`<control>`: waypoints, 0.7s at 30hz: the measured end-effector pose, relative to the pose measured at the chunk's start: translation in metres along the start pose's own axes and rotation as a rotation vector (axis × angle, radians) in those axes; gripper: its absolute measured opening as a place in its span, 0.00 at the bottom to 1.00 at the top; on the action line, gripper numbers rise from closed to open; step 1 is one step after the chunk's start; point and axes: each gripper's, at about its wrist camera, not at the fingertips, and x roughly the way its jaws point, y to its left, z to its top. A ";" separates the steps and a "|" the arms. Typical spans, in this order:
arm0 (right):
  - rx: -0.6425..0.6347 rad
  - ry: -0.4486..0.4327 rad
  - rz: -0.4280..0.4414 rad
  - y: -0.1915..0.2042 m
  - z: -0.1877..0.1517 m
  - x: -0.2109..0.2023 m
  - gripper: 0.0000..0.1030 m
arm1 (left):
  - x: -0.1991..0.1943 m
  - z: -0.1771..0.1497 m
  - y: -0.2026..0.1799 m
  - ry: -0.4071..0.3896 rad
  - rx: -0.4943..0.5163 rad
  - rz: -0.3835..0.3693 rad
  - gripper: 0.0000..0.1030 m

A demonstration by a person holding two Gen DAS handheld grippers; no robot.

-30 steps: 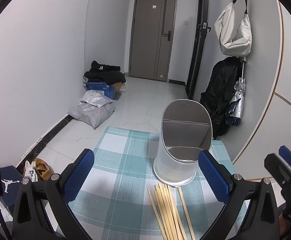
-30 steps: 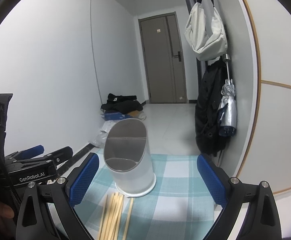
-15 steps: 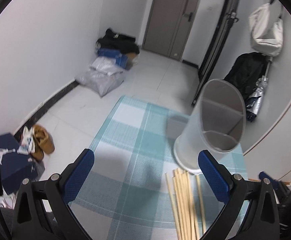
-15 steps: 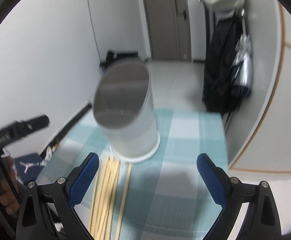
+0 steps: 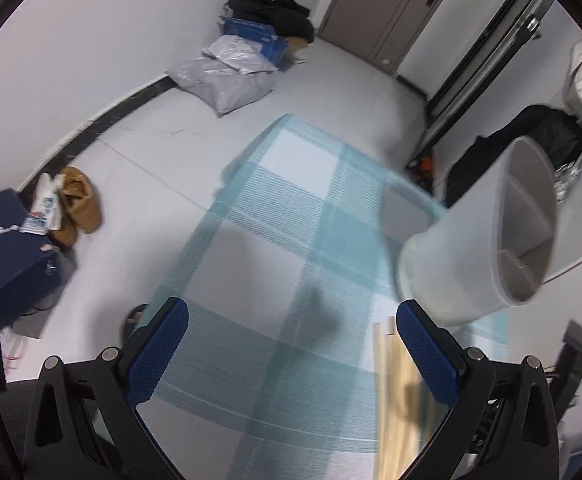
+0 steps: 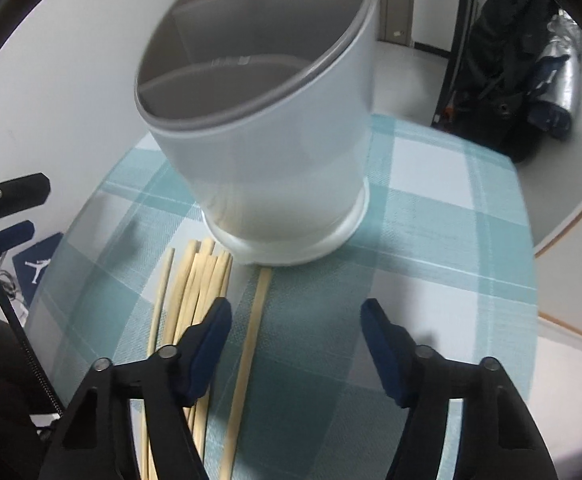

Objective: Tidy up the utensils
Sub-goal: 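Move both grippers down toward the wooden chopsticks beside the white holder, then close the right gripper on one chopstick while the left gripper grasps another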

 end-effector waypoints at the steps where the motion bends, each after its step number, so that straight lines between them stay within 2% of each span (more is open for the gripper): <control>1: -0.004 0.006 -0.008 0.001 0.000 0.003 0.58 | 0.004 0.001 0.000 0.008 0.005 0.010 0.99; 7: -0.055 -0.023 -0.077 0.011 -0.002 0.010 0.51 | 0.012 -0.004 0.000 0.040 0.001 0.047 0.99; 12: -0.047 -0.011 -0.070 0.009 -0.003 0.008 0.51 | 0.018 -0.003 0.005 0.029 -0.002 0.095 0.99; 16: -0.052 -0.014 -0.066 0.009 -0.005 0.004 0.47 | 0.024 -0.005 0.003 0.055 0.031 0.095 0.99; 19: -0.066 -0.024 -0.067 0.019 0.001 0.009 0.33 | 0.028 -0.008 0.001 0.076 0.037 0.072 0.99; 20: -0.072 -0.025 -0.064 0.022 0.000 0.008 0.24 | 0.030 -0.009 0.000 0.099 0.038 0.067 0.99; 21: -0.080 -0.027 -0.058 0.024 -0.001 0.008 0.18 | 0.032 -0.010 -0.001 0.110 0.033 0.063 0.99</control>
